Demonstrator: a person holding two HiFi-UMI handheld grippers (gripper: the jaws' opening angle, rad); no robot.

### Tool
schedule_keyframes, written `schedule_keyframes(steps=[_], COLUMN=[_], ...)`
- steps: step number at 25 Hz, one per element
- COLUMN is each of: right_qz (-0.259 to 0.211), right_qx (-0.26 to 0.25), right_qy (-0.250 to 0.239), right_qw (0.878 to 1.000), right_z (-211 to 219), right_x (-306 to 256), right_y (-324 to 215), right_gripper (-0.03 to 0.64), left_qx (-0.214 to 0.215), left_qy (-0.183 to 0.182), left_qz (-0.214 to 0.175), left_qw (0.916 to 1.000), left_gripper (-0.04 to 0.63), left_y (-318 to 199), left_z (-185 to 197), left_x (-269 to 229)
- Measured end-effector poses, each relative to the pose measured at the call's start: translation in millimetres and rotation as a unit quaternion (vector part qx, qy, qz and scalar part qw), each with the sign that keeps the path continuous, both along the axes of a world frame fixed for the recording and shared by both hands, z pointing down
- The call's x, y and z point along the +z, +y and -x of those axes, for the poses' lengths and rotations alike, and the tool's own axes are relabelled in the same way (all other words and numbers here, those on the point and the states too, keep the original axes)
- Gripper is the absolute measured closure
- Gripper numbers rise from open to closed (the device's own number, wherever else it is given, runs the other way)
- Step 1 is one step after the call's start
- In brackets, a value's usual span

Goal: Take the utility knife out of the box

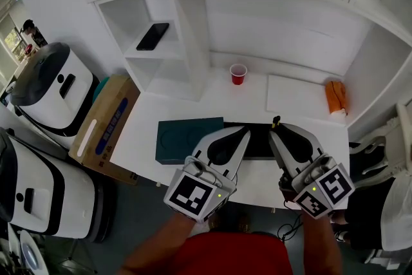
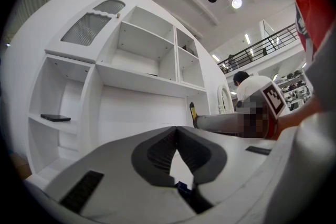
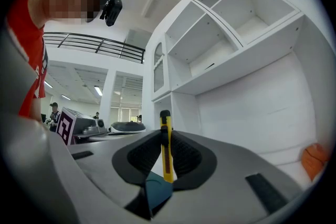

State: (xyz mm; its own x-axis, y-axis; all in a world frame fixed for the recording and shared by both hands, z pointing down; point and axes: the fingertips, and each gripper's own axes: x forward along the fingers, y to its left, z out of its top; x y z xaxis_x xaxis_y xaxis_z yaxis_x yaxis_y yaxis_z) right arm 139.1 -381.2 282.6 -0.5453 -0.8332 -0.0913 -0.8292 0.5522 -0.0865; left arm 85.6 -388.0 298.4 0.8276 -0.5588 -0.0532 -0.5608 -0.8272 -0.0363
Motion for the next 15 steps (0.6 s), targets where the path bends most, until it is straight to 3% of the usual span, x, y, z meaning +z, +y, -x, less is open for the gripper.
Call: schedule_keyframes(steps=[15], right_qz=[0.001], right_qx=[-0.001], right_qy=[0.002], right_qw=[1.000], right_z=[-1.7], right_x=[1.0], right_y=[-0.8], right_gripper=[0.541], left_qx=[0.000], left_qy=[0.002], left_qz=[0.014], left_qw=[0.9999], left_gripper=[0.577], left_y=[-0.9], left_z=[-2.4], left_x=[1.6])
